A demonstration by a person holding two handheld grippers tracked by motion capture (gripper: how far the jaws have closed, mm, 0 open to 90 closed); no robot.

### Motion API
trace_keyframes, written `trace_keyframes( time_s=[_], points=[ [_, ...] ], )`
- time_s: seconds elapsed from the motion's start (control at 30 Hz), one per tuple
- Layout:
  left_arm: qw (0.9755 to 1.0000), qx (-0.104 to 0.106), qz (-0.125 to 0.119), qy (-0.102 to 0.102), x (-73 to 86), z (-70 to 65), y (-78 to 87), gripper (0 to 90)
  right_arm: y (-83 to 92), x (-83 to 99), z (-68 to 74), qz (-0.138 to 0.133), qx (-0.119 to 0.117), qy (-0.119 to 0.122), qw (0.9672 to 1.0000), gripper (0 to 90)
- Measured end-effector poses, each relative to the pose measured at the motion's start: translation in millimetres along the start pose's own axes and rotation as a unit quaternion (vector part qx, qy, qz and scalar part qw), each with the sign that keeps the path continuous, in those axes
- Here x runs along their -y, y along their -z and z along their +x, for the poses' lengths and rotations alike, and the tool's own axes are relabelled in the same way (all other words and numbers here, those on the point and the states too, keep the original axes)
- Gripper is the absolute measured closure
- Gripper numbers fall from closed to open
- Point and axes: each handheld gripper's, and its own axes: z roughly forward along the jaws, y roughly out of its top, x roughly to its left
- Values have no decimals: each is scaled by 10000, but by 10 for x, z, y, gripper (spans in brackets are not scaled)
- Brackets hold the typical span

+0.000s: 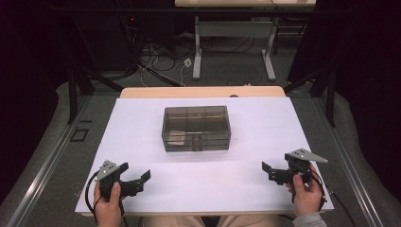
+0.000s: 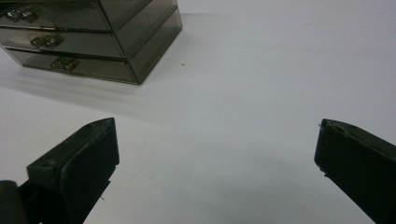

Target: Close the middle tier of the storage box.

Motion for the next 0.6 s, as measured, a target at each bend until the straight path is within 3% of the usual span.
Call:
trace_keyframes(
  time_s=[0.13, 0.6],
  points=[
    [10000, -5, -3, -1, -1, 0, 0, 16, 25, 40, -87, 5, 57, -151, 9999, 0],
    [10000, -9, -16, -4, 1, 15, 7, 16, 17, 177, -258, 18, 264, -296, 9992, 3]
  ],
)
